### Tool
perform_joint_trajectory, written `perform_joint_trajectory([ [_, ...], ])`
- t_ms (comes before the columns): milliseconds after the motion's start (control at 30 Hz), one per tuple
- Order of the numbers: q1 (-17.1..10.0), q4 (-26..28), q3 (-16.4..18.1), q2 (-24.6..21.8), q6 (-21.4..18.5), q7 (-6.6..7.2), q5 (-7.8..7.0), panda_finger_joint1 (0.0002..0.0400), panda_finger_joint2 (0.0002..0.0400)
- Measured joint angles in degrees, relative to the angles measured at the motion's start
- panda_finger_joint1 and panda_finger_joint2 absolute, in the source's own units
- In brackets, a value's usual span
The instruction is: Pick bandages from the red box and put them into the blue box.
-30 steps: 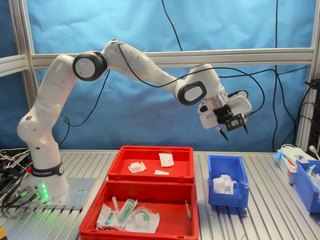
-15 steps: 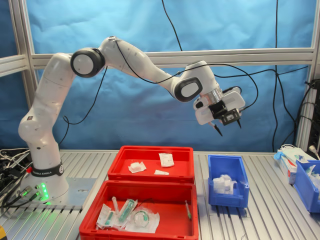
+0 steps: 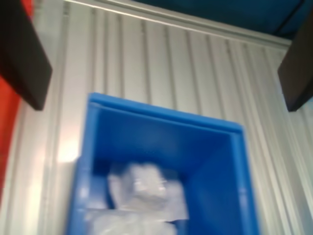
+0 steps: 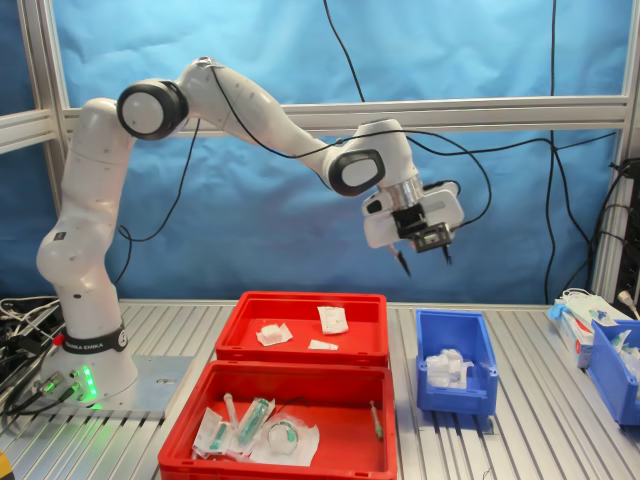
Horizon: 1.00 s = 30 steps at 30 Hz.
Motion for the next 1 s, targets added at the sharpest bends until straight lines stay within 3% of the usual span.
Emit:
perform_joint_trajectory([
  [233,-1.0,-4.3,2.1,-4.3,-6.9,-0.20,-0.33,0.0400,0.0400],
  [433,-2.6,-6.5,4.0,-6.3,-8.3,-0.25,-1.31,0.0400,0.0400],
  [633,-5.1,-10.6,6.6,-8.7,-9.1,-0.29,-4.28,0.0400,0.0400],
  [800,-7.0,-14.2,7.9,-10.5,-9.3,-0.39,-5.73,0.0400,0.0400],
  [1000,-10.1,-18.7,9.0,-13.2,-9.4,-1.74,-6.51,0.0400,0.0400],
])
